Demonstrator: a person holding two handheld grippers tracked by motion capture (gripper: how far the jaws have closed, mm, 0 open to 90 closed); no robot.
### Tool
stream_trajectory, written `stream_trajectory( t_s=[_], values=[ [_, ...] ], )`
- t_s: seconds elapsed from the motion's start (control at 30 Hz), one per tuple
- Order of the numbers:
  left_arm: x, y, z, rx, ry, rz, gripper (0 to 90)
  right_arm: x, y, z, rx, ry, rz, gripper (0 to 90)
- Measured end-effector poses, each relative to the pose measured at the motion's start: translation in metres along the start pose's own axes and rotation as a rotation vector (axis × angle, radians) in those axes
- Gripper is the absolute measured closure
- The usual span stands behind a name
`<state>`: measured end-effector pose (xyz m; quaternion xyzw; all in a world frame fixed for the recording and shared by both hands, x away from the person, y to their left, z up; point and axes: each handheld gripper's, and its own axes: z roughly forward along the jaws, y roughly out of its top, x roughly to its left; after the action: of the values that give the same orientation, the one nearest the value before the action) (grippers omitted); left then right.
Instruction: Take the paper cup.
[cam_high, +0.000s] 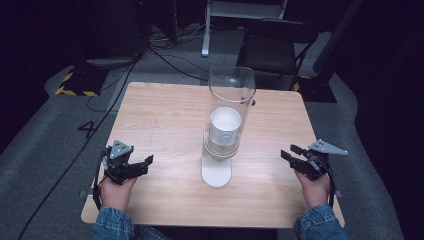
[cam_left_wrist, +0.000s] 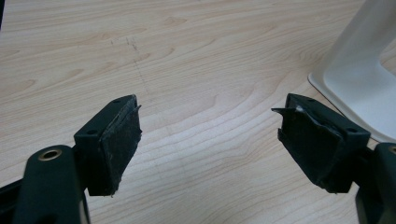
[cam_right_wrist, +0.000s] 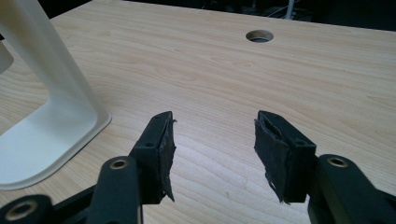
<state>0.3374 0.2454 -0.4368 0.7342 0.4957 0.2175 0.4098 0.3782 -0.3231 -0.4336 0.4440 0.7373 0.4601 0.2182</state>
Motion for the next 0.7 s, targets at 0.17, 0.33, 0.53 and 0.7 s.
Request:
stream_trajectory(
  t_s=[0.17,0.33,0.53,0.7],
  values=[
    [0.0013,-0.0002,0.0001,0.002,0.002,-0.004,21.0,-0.0004,-0.0011,-0.0004,0.001,0.003,0.003,47.1],
    [0.0023,-0.0008,-0.0006,0.010,0.000,0.001,21.1,0.0000,-0.0003,0.0010,0.004,0.004,-0.005,47.0],
    [0.0032,-0.0023,-0.0026,0.011,0.004,-0.010,21.2,0.0012,0.0009,0.0029,0.006,0.004,-0.011,47.0],
    [0.0029,-0.0023,-0.0024,0.012,0.003,-0.008,21.3,0.0031,0.0019,0.0042,0.004,0.012,-0.010,46.6]
  ],
)
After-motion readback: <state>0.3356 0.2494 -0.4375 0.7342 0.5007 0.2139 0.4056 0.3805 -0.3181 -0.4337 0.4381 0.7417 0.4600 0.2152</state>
